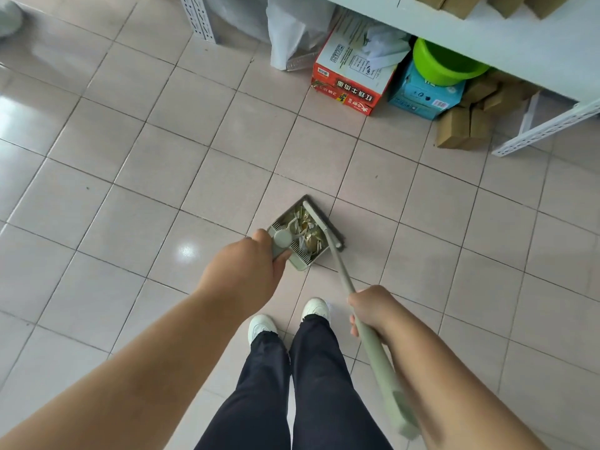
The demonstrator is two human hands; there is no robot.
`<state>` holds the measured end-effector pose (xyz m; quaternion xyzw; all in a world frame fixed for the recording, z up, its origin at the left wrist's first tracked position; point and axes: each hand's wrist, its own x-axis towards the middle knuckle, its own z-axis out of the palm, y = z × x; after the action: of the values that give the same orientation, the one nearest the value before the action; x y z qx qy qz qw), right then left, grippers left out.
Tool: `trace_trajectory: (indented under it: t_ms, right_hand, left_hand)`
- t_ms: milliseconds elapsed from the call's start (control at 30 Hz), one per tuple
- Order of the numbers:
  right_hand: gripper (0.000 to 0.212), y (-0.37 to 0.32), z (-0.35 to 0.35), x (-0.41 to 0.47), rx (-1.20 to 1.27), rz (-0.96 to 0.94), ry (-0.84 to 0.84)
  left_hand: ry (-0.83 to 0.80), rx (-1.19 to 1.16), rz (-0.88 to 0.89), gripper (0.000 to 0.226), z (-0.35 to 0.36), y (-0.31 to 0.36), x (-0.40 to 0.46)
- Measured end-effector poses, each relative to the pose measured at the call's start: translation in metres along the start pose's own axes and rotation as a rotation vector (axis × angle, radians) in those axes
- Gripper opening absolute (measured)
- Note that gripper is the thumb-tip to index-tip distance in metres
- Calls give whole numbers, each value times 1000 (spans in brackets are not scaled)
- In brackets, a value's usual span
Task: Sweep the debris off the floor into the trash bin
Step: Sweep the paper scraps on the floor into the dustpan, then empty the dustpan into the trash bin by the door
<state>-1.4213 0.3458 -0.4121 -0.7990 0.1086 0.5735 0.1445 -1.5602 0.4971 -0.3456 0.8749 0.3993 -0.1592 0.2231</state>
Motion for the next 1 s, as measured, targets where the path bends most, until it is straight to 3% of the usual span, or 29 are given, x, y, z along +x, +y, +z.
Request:
trace_trajectory:
  t_ms: [367,667,833,1000]
  right_hand:
    - [18,10,-9,-38,-22,-2,-59]
    - [15,3,-40,-49,64,-29,-10]
    - [12,-21,-17,-17,145,-12,45]
    - [20,-55,13,-4,96,-33,-34]
  left_hand:
    - [49,-54,0,34,3,1,-2]
    - [89,-57,-3,34,5,-1,-3]
    - [102,-49,7,34,5,0,-2]
    - [89,-67,24,38,7,7,-2]
